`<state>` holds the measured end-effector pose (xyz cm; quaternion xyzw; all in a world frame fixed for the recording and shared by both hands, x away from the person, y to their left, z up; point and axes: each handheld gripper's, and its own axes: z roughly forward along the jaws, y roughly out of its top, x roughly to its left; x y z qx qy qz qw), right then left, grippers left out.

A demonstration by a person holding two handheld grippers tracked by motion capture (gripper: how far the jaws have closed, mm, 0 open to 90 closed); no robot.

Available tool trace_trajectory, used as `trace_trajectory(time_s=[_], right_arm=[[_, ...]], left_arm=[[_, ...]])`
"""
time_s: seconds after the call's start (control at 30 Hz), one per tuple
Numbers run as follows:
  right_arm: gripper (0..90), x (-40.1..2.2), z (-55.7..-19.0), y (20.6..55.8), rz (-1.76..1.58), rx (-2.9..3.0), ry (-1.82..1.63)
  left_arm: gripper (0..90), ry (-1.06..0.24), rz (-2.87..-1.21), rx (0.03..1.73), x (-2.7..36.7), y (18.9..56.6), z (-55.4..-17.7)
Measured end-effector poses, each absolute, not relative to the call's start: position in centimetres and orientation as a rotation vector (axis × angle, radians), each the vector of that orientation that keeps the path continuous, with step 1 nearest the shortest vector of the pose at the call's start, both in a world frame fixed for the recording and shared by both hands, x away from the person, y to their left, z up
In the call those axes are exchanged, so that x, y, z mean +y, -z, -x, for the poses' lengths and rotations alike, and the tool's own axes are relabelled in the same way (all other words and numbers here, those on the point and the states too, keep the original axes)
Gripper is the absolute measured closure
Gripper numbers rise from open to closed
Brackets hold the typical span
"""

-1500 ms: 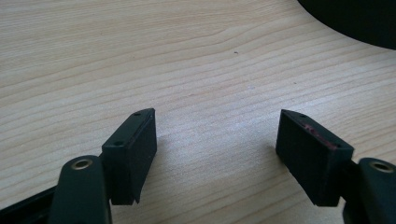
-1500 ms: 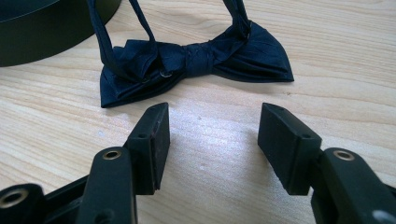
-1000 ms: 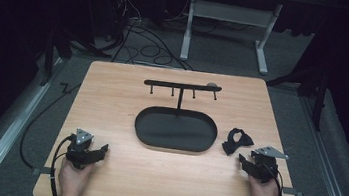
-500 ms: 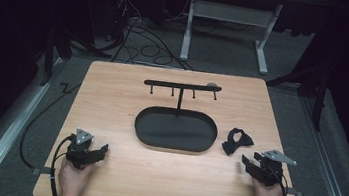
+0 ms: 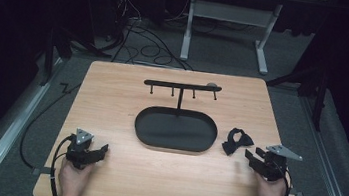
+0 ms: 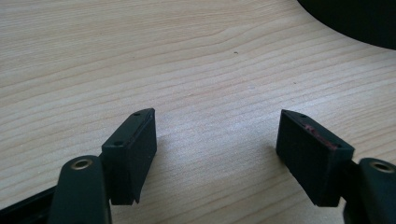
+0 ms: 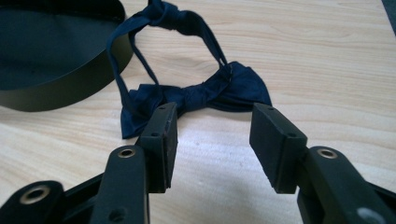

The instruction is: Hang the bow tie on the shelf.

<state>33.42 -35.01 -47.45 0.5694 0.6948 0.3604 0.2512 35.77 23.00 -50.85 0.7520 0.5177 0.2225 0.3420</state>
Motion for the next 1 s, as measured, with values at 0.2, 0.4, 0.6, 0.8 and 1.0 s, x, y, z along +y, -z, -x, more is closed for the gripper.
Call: trace_trajectory(time_s=[0.2,0.4,0.6,0.8,1.0], right_arm=[[55.0,-34.9,-34.6,46.6,-1.565,1.891,-0.982],[55.6,-34.7,-35.3,46.0,-1.542,1.899,-0.99],[57.8,-34.7,-36.6,45.4,-1.541,1.914,-1.007],[58.8,-34.4,-37.6,45.0,-1.539,1.922,-0.997],[59.6,-34.3,-38.5,44.9,-1.534,1.938,-0.981]], left_arm=[[29.3,-0.578,-1.953,1.347,23.0,50.9,-35.8],[29.3,-0.579,-1.952,1.347,23.0,50.9,-35.8],[29.3,-0.578,-1.954,1.346,23.0,50.9,-35.8],[29.3,-0.578,-1.954,1.346,23.0,50.9,-35.8],[29.3,-0.578,-1.954,1.346,23.0,50.9,-35.8]])
